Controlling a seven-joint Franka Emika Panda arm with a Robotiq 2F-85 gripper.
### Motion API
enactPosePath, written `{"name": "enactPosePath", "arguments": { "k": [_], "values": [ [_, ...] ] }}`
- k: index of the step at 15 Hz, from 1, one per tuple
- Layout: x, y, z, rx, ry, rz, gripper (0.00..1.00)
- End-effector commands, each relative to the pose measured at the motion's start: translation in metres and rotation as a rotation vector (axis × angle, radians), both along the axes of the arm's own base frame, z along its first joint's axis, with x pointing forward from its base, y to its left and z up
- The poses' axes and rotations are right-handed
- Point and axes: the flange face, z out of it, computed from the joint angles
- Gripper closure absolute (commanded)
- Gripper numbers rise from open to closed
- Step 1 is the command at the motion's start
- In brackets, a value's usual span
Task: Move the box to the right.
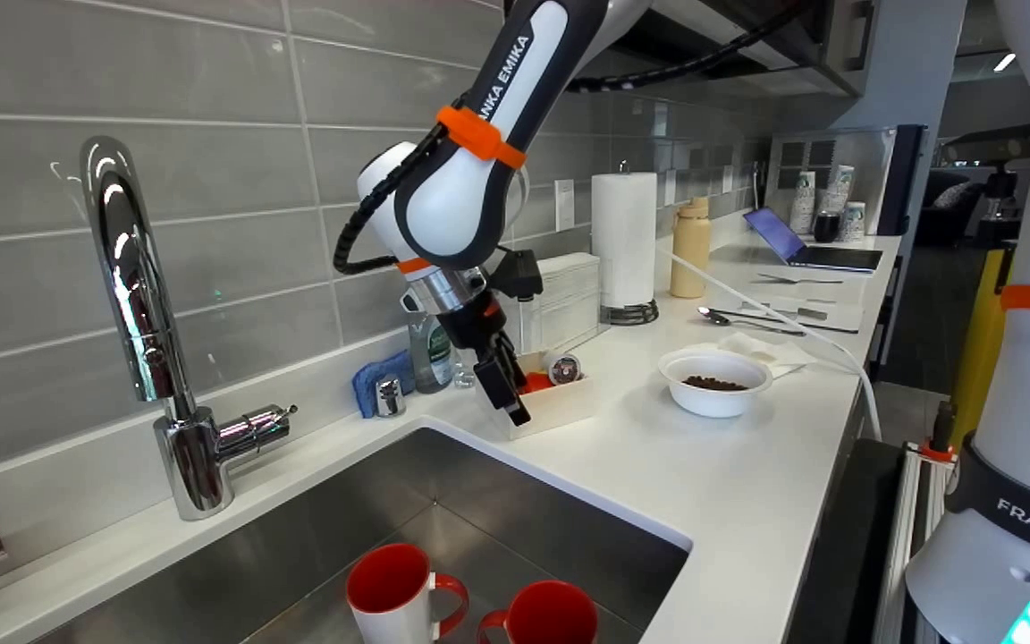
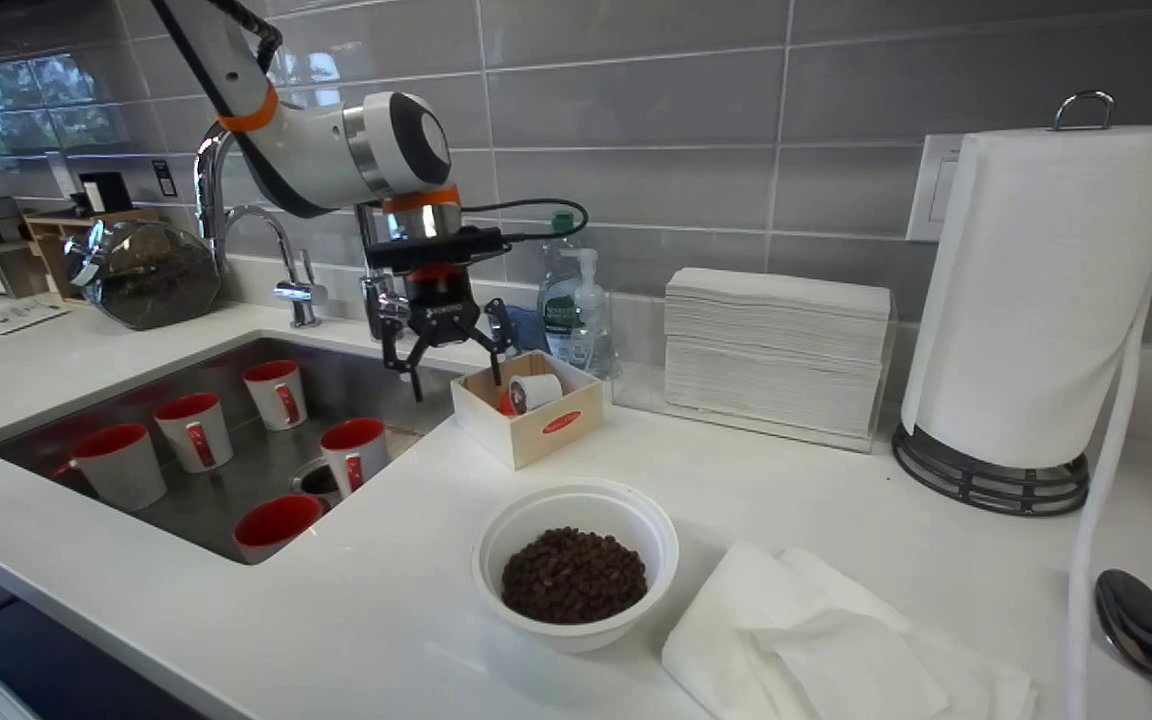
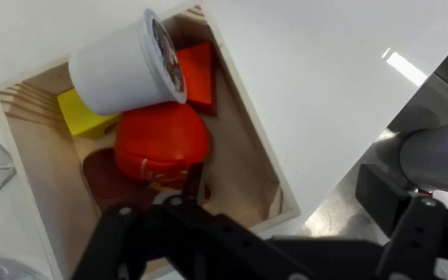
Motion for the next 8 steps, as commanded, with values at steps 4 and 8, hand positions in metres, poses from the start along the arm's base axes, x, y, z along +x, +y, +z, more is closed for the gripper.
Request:
{"name": "enactPosePath", "arguments": {
  "k": [4, 8],
  "values": [
    [0.0069, -0.0028, -0.0184, 0.031, -0.032, -0.040, 0.35],
    [0.0056, -0.0074, -0.0180, 0.041, -0.049, -0.057, 0.69]
  ]
}}
